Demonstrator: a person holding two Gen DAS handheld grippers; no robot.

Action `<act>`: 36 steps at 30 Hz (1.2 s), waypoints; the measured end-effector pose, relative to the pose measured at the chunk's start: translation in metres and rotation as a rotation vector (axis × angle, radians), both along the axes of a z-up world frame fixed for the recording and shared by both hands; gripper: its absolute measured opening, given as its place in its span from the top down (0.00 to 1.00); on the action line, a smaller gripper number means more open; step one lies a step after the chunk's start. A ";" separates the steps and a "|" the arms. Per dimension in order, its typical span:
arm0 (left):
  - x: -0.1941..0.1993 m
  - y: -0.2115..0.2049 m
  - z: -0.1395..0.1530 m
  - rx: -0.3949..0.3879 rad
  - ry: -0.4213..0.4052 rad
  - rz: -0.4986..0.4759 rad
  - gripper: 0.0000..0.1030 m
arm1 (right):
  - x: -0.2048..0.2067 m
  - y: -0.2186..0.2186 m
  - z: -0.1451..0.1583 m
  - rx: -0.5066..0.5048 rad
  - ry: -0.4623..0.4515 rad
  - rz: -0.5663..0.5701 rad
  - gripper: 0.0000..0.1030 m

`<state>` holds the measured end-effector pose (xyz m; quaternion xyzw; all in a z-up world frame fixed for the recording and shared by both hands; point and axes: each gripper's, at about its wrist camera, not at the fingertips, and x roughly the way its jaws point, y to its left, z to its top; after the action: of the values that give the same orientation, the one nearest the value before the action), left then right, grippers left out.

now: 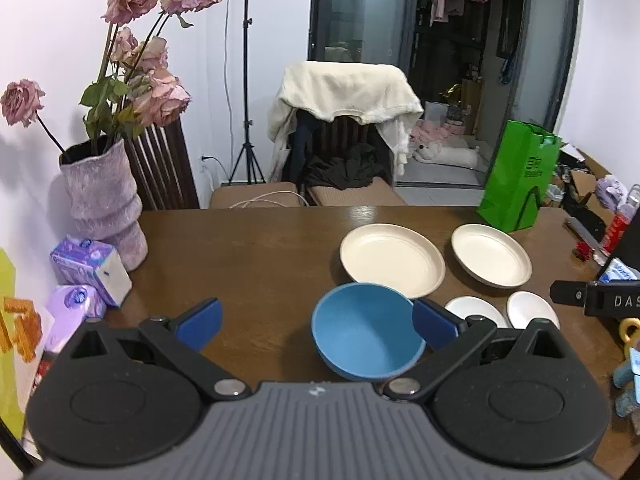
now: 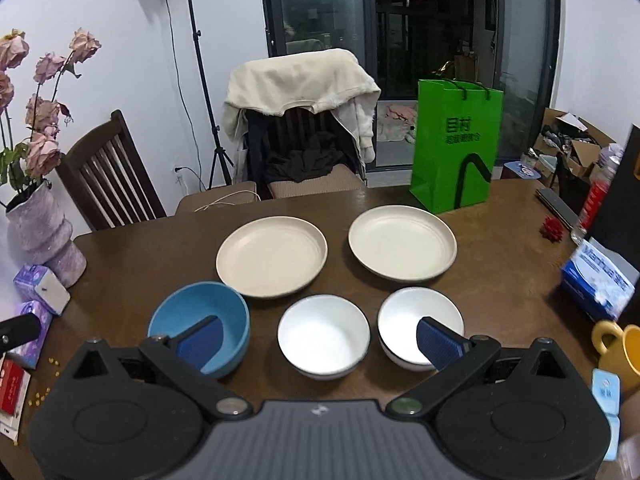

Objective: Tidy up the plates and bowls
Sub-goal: 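Move both open grippers past the bowls toward another cream plate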

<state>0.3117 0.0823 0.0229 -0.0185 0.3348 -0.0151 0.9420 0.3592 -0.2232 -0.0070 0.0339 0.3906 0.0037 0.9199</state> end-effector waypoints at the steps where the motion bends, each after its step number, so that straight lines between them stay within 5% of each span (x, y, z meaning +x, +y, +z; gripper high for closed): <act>1: 0.004 0.001 0.000 -0.004 0.002 0.001 0.00 | 0.007 0.003 0.000 -0.001 0.000 0.004 0.00; 19: 0.100 0.017 0.010 -0.015 -0.003 0.033 0.00 | 0.107 0.045 0.012 -0.013 0.028 0.055 0.00; 36: 0.210 0.030 -0.017 0.000 0.061 0.072 0.00 | 0.199 0.048 -0.006 0.003 0.090 0.021 0.00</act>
<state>0.5218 0.1121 0.0061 -0.0313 0.3623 0.0193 0.9314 0.5584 -0.1755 -0.0128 0.0313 0.4319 0.0126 0.9013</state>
